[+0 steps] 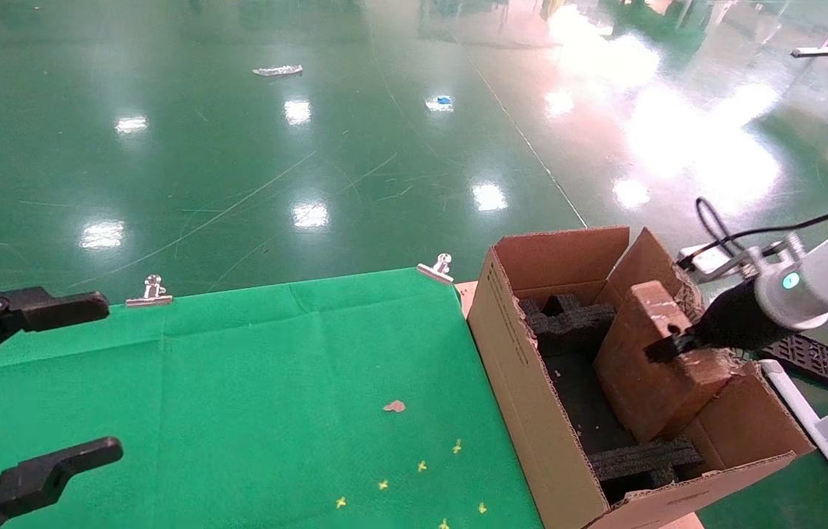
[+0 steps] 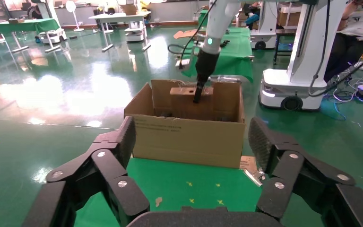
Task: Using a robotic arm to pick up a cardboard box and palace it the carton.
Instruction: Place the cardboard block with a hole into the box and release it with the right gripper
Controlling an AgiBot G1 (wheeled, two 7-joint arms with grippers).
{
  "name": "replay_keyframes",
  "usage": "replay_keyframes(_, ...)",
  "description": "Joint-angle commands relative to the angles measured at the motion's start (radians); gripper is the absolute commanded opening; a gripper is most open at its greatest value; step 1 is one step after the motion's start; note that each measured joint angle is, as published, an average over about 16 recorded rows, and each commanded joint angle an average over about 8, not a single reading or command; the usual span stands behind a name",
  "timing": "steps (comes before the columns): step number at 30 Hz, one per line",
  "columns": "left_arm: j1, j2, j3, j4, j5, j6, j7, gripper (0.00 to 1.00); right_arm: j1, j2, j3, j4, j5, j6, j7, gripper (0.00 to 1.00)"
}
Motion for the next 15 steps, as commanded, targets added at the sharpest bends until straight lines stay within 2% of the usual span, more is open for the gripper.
replay_keyframes(1, 0.000, 0.000, 0.000, 0.000, 0.000, 0.000, 0.000, 1.00, -0.038, -0.015, 0.009, -0.019, 0.017, 0.025, -0.015, 0.00)
replay_keyframes(9, 0.000, 0.000, 0.001, 0.000, 0.000, 0.000, 0.000, 1.00, -0.127, -0.045, 0.042, -0.065, 0.069, 0.094, -0.080, 0.00)
replay_keyframes(15, 0.000, 0.000, 0.001, 0.000, -0.001, 0.000, 0.000, 1.00, -0.137, -0.067, 0.037, -0.093, 0.061, 0.109, -0.109, 0.74)
